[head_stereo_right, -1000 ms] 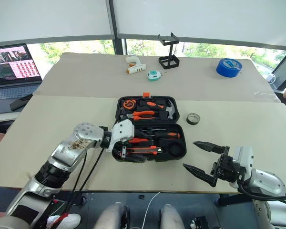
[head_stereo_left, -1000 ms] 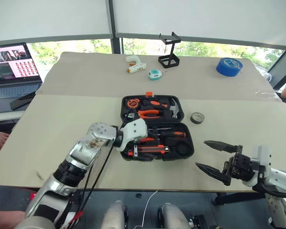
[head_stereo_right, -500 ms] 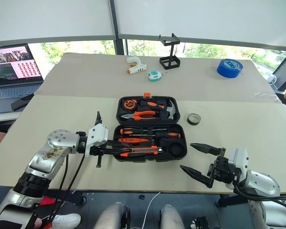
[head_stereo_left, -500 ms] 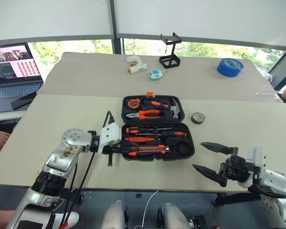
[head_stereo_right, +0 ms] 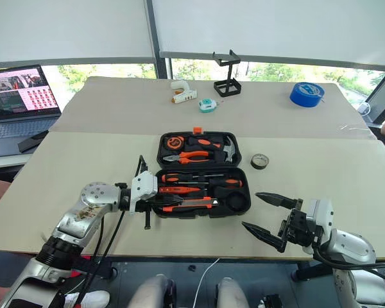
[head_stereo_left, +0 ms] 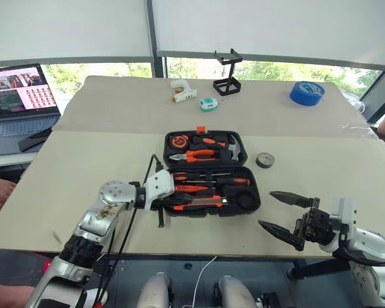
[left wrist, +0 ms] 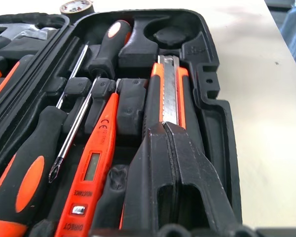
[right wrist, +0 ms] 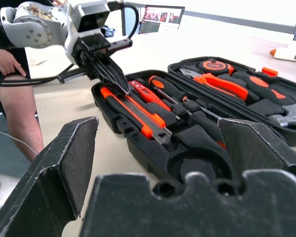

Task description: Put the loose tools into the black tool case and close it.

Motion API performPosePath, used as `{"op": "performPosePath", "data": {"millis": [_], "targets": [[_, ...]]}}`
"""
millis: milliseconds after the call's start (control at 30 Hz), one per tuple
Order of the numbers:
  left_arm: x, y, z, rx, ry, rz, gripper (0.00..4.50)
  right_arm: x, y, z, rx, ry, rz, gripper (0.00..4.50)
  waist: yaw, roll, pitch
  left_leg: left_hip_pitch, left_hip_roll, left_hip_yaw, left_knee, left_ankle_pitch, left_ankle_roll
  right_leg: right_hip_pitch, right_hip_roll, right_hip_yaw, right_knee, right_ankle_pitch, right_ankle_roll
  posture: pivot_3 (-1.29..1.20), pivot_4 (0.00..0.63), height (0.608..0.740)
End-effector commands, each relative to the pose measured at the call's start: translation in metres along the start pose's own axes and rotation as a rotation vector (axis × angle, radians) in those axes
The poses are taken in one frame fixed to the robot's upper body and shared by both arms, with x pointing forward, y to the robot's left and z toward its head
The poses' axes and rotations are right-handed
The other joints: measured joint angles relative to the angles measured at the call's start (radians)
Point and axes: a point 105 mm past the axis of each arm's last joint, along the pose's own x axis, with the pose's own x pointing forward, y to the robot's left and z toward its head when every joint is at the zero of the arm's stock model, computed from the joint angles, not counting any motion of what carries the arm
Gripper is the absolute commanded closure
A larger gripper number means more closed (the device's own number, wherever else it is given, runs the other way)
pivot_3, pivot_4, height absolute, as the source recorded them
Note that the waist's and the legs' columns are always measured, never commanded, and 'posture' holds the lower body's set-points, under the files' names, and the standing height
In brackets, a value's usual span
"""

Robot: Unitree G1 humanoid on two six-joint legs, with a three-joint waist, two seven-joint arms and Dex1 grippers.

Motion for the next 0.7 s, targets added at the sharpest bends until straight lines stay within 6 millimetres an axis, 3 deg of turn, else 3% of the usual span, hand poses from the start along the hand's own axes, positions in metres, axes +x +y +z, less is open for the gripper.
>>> {"op": "performPosePath", "data": {"millis": [33,433,533,700], "targets": [[0.008,-0.01,-0.037,-0.13,0.137,-0.017,4.49,-0.001,-0.004,0.01,-0.046,-0.019,-0.014,0.0,0.0,0.001,-0.001,0.0,0.0,0.0,0.0,0.0,0.0,0.0,0.0,0.0,0.0,0.0,0.0,0.0,0.15,0.74],[0.015,-0.02,-0.051,-0.237,0.235,-0.052,4.49,0.001,-0.007,0.012,-0.055,-0.022,-0.015,0.0,0.004,0.016,-0.015,0.001,-0.001,0.0,0.0,0.0,0.0,0.001,0.0,0.001,-0.001,0.0,0.0,0.0,0.15,0.74],[0.009,-0.02,-0.058,-0.294,0.289,-0.046,4.49,0.001,-0.008,0.012,-0.053,-0.024,-0.019,0.0,0.002,0.015,-0.015,0.001,-0.001,0.0,0.0,0.0,0.0,0.001,0.0,0.001,-0.001,0.0,0.0,0.0,0.15,0.74],[0.0,-0.014,-0.046,-0.215,0.185,-0.002,4.49,0.0,-0.008,0.013,-0.062,-0.022,-0.032,0.0,-0.003,0.015,-0.016,0.001,0.0,0.0,-0.001,0.0,0.001,0.0,0.0,0.002,-0.001,-0.001,-0.001,0.0,0.15,0.74]]}}
